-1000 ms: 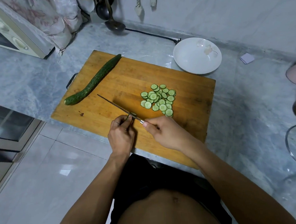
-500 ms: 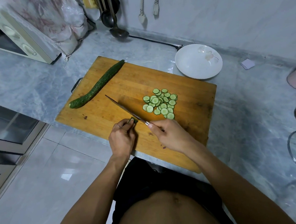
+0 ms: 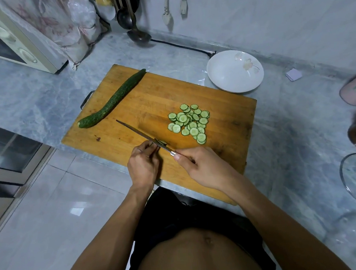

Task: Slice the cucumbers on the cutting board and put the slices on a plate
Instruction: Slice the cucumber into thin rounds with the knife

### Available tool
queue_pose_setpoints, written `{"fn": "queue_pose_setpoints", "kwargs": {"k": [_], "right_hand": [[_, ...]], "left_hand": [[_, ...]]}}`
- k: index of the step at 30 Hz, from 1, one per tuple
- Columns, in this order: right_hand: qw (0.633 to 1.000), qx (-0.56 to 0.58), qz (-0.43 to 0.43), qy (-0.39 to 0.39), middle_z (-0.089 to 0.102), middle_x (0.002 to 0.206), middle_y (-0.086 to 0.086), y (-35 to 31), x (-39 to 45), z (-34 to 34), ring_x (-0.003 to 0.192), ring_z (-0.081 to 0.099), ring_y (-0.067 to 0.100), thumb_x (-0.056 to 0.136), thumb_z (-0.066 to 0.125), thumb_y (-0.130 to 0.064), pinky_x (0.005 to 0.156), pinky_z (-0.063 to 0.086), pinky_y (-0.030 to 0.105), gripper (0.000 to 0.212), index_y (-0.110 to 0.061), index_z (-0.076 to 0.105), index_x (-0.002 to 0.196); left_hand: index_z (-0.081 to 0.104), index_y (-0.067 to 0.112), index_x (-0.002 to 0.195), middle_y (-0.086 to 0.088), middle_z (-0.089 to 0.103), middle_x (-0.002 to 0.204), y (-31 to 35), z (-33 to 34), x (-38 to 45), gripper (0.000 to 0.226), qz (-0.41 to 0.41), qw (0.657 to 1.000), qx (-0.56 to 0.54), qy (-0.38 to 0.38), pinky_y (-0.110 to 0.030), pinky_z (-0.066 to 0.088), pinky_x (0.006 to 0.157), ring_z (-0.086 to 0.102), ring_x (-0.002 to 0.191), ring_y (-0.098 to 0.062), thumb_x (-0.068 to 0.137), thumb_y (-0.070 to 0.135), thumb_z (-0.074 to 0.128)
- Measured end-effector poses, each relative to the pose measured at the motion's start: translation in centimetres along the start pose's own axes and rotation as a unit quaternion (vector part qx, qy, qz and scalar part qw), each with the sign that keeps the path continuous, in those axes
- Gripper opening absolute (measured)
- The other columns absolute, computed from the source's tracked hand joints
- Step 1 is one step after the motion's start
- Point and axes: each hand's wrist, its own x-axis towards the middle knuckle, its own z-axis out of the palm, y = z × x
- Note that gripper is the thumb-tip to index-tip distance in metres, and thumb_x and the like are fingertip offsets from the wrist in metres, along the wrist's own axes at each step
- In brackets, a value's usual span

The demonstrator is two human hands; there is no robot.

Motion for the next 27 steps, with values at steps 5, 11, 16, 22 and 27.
{"fn": "queue_pose_setpoints", "kwargs": {"k": [5,11,16,22,27], "right_hand": [[0.999,0.051,-0.003,-0.012,0.039,0.057,0.002,-0.7,1.0,-0.6,0.052,0.038,0.019,0.105,0.045,-0.039,0.051,0.031,0.036,0.045,-0.038,0.05,0.06],[0.999,0.039,0.019,-0.002,0.03,0.057,-0.004,0.0,2.9,1.3,0.051,0.029,0.012,0.105,0.044,-0.04,0.052,0.026,0.033,0.044,-0.019,0.048,0.066],[0.999,0.037,0.013,0.009,0.034,0.056,-0.008,0.5,2.9,1.4,0.052,0.033,0.008,0.105,0.044,-0.04,0.053,0.03,0.031,0.043,-0.033,0.046,0.062],[0.998,0.054,0.038,-0.003,0.047,0.058,0.008,0.5,2.8,-0.3,0.049,0.049,0.006,0.106,0.043,-0.038,0.049,0.04,0.029,0.049,-0.034,0.048,0.057],[0.998,0.06,0.035,-0.001,0.043,0.062,0.018,0.3,1.6,-1.2,0.054,0.043,0.02,0.106,0.042,-0.037,0.057,0.033,0.031,0.046,-0.024,0.039,0.062]], "left_hand": [[0.077,0.012,0.098,-0.003,0.073,0.104,0.0,0.4,-0.1,0.026,-0.01,1.0,-0.016,0.012,-0.031,0.053,0.067,0.063,0.09,-0.028,0.08,0.009,0.059],[0.077,0.01,0.096,-0.004,0.072,0.102,0.1,0.3,-0.1,0.03,0.004,1.0,0.002,0.015,-0.027,0.047,0.064,0.061,0.088,-0.029,0.073,-0.003,0.065],[0.077,0.011,0.098,-0.002,0.073,0.102,0.1,0.1,0.0,0.027,-0.012,1.0,-0.021,0.011,-0.025,0.048,0.07,0.063,0.088,-0.026,0.077,-0.003,0.067],[0.078,0.009,0.094,-0.003,0.075,0.098,0.1,-0.1,0.2,0.017,-0.017,0.999,-0.036,0.021,-0.023,0.05,0.071,0.068,0.084,-0.024,0.08,0.001,0.072],[0.078,0.007,0.093,-0.004,0.075,0.098,0.1,0.2,0.1,0.014,-0.033,0.998,-0.037,0.023,-0.023,0.049,0.074,0.067,0.087,-0.025,0.081,0.002,0.072]]}}
